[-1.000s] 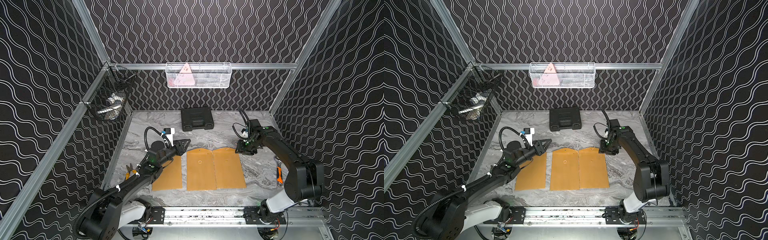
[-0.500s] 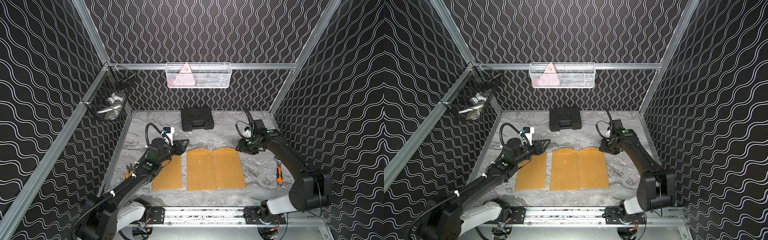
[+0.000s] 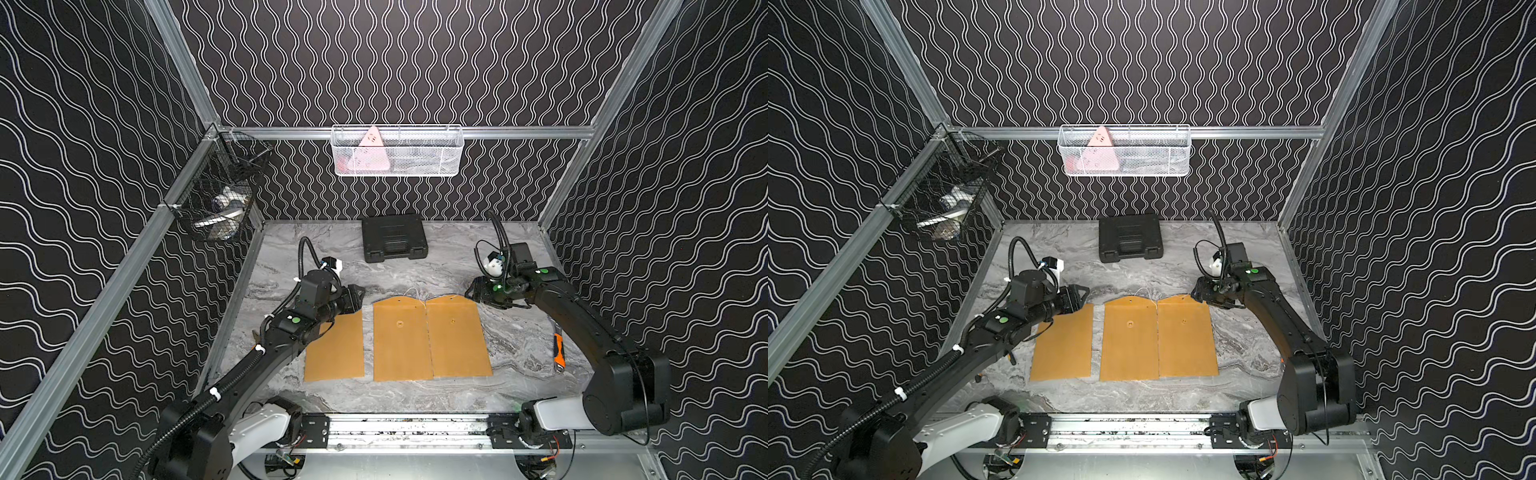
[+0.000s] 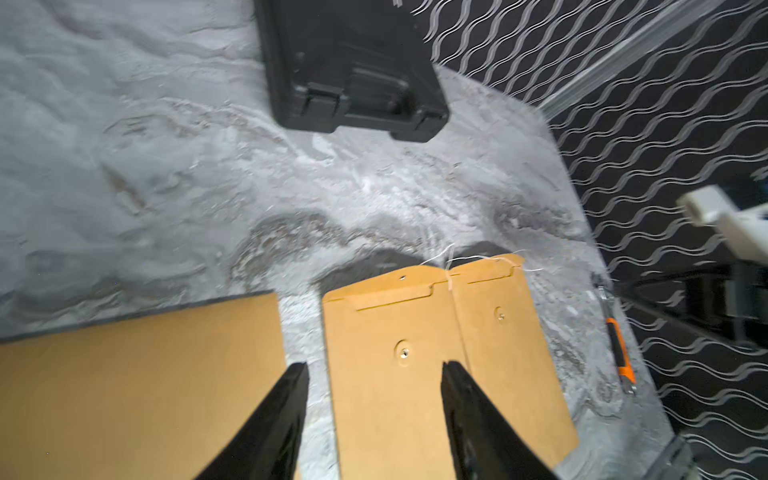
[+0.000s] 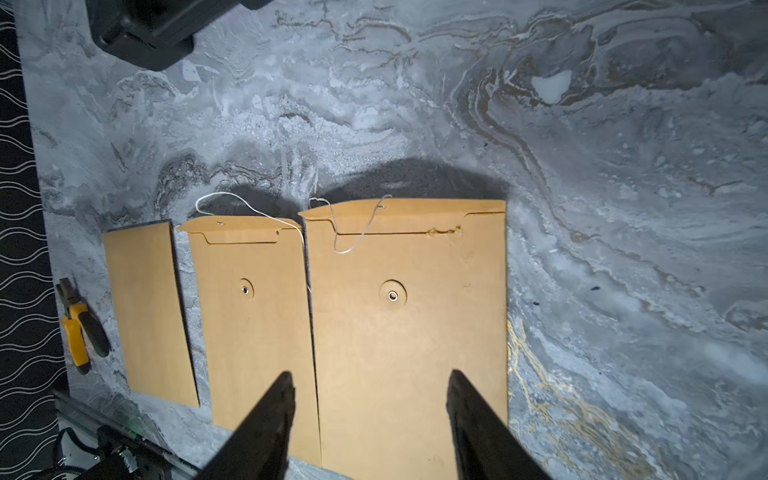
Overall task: Open the file bag
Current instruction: Pick up the file bag from the center of the board.
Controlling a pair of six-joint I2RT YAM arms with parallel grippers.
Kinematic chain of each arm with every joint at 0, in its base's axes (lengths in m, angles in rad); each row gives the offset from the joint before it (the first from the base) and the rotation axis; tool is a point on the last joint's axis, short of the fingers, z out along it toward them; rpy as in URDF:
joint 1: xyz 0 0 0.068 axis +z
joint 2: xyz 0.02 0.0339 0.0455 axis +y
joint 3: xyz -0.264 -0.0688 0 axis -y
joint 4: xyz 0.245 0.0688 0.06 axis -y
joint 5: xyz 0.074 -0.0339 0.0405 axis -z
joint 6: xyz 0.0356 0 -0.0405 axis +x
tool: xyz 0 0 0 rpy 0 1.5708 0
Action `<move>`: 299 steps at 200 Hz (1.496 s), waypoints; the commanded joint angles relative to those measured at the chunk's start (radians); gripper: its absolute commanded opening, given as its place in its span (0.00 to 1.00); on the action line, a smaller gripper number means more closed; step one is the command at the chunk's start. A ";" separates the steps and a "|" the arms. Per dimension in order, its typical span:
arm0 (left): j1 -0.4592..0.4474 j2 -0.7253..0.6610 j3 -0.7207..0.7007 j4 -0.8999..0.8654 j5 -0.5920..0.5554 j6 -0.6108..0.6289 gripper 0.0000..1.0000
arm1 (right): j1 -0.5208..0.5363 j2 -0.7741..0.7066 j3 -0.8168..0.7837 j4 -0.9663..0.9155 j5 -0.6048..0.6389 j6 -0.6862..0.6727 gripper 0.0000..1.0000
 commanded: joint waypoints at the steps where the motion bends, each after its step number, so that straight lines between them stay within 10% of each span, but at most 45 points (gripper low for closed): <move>1: 0.026 0.002 0.017 -0.136 -0.049 0.028 0.56 | 0.009 -0.015 -0.016 0.062 -0.035 0.014 0.61; 136: 0.348 0.115 0.173 -0.553 -0.075 0.141 0.62 | 0.464 0.210 0.120 0.244 0.065 0.326 0.63; 299: 0.466 0.301 0.151 -0.505 0.099 0.228 0.67 | 0.707 0.573 0.320 0.413 0.026 0.526 0.65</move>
